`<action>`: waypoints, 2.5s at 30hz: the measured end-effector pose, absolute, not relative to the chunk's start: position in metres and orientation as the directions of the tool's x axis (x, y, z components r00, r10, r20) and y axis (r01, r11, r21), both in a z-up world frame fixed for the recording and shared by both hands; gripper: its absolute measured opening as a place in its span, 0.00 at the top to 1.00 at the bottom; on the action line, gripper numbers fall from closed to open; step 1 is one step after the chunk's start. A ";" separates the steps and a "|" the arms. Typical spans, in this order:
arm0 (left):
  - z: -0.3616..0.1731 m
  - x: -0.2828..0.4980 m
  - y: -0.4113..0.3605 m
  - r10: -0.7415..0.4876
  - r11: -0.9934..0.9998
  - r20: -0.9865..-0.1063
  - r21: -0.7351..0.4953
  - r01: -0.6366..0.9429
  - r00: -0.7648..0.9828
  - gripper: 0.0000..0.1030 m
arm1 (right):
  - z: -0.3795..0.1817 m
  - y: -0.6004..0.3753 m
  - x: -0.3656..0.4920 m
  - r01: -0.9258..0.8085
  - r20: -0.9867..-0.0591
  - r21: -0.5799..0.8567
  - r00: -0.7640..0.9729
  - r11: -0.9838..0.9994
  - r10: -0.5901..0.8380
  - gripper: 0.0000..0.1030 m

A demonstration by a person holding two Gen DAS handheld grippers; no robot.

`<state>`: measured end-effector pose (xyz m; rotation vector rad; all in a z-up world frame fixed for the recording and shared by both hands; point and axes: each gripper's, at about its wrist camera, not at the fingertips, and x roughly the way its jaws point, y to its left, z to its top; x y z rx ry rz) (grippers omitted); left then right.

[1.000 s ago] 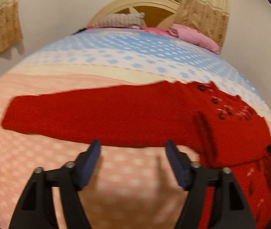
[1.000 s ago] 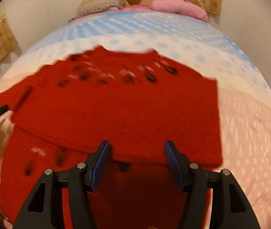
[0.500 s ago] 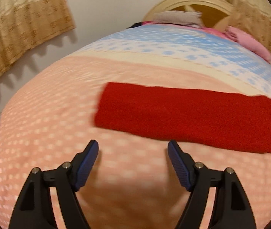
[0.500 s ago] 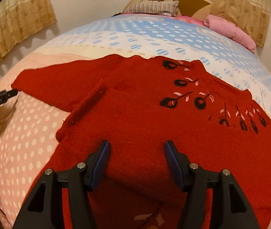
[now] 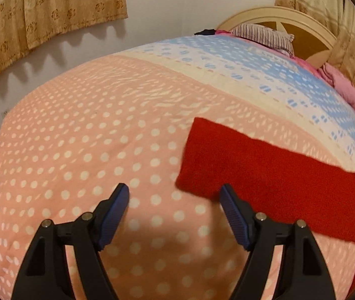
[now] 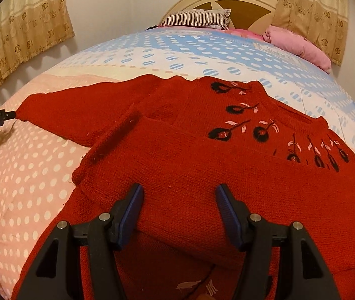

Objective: Fold small clothes
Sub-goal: 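Move the left tool to the cuff of the other sleeve, then grasp the sleeve cuff with the left tool and lift it, then fold the held sleeve across the sweater body and open the left tool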

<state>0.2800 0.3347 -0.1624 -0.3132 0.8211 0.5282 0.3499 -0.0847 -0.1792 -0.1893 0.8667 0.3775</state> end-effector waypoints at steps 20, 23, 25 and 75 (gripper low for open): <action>-0.152 0.301 0.330 0.274 0.845 -0.753 -0.110 -0.524 0.599 0.86 | -0.179 -0.083 0.349 -0.392 -0.765 -0.012 0.596 0.920 0.244 0.39; -0.141 0.299 0.325 0.263 0.851 -0.737 -0.127 -0.510 0.623 0.87 | -0.179 -0.083 0.349 -0.391 -0.765 -0.013 0.597 0.920 0.242 0.39; -0.131 0.297 0.321 0.261 0.857 -0.726 -0.129 -0.498 0.636 0.87 | -0.179 -0.084 0.349 -0.389 -0.765 -0.014 0.597 0.921 0.241 0.39; 0.042 0.324 0.061 -0.210 0.910 -0.500 -0.413 -0.019 0.840 0.89 | -0.116 -0.233 0.234 -0.283 -0.691 0.109 0.667 0.953 0.277 0.34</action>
